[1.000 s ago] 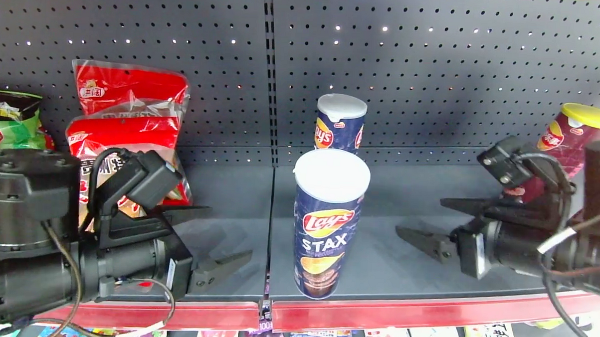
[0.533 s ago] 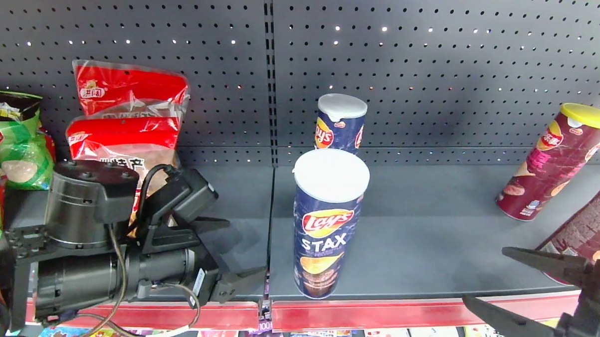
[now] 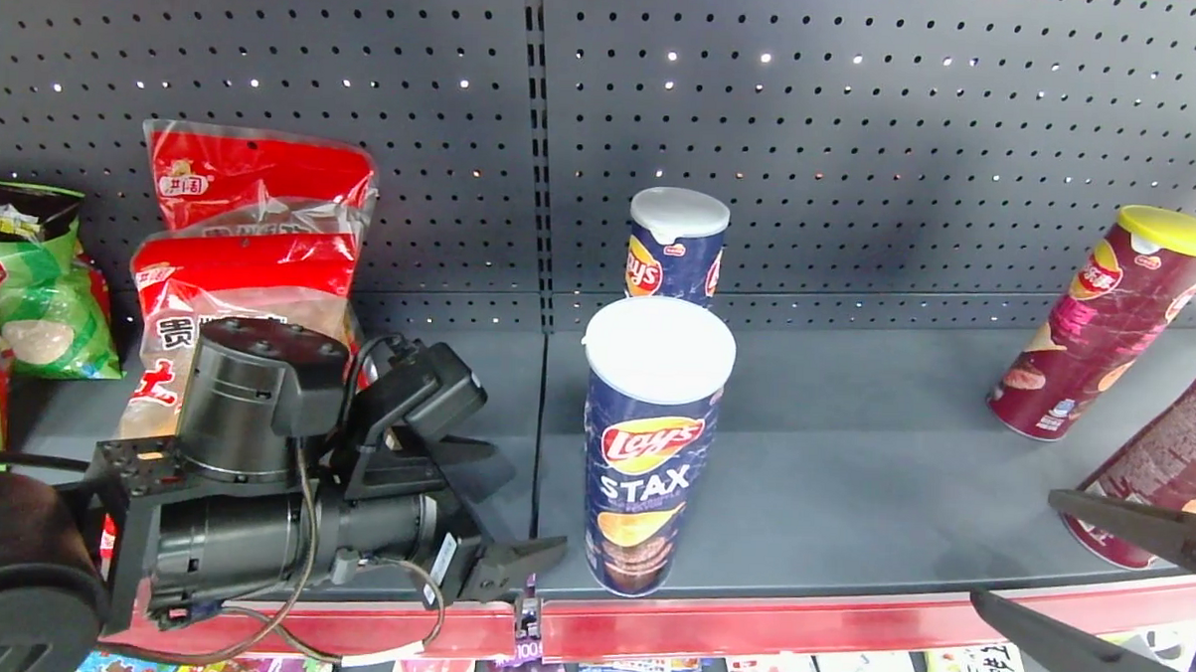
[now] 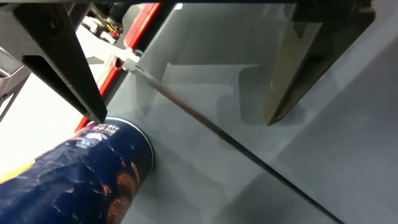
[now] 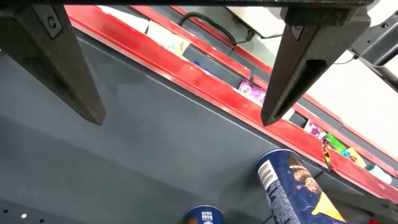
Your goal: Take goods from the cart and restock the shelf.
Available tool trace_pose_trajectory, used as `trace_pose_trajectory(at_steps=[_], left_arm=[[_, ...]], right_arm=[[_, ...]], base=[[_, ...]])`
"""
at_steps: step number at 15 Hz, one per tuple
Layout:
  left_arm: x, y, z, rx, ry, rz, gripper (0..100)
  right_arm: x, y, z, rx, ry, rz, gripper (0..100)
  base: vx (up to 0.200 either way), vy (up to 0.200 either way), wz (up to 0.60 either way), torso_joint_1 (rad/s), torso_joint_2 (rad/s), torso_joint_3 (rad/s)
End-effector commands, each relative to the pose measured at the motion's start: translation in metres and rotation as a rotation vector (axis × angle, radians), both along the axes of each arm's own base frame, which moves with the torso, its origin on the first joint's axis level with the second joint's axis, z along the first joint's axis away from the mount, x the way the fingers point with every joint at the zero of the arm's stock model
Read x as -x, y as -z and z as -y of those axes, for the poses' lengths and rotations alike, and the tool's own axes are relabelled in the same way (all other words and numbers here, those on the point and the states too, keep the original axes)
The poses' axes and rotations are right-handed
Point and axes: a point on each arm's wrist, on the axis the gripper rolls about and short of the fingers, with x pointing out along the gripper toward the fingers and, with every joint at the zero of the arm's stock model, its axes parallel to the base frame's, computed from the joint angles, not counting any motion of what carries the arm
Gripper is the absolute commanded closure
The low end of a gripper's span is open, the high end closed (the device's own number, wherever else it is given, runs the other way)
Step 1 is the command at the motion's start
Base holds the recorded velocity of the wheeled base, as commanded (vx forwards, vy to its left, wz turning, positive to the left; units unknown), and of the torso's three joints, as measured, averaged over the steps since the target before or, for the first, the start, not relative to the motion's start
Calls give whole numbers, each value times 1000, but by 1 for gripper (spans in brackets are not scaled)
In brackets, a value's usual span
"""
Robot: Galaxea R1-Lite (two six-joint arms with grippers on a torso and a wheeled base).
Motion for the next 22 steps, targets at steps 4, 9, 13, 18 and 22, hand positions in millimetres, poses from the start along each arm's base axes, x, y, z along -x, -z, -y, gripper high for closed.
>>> trace_pose_trajectory(at_steps=[4,9,13,18,22], left_arm=[[-7,3,9,-6,12,-9,0],[-11,4,16,-6,25,-11,0],[-16,4,20,-3,25,-7,0],[-20,2,23,2,25,-1,0],[-22,2,24,2,26,1,0]], right_arm=[[1,-1,1,-5,1,5,0],[0,1,1,-2,5,0,0],[0,1,1,-3,8,-1,0],[1,1,1,-4,8,0,0],[0,0,2,-5,10,2,0]], base=[[0,0,0,0,0,0],[0,0,0,0,0,0],[0,0,0,0,0,0],[0,0,0,0,0,0],[0,0,0,0,0,0]])
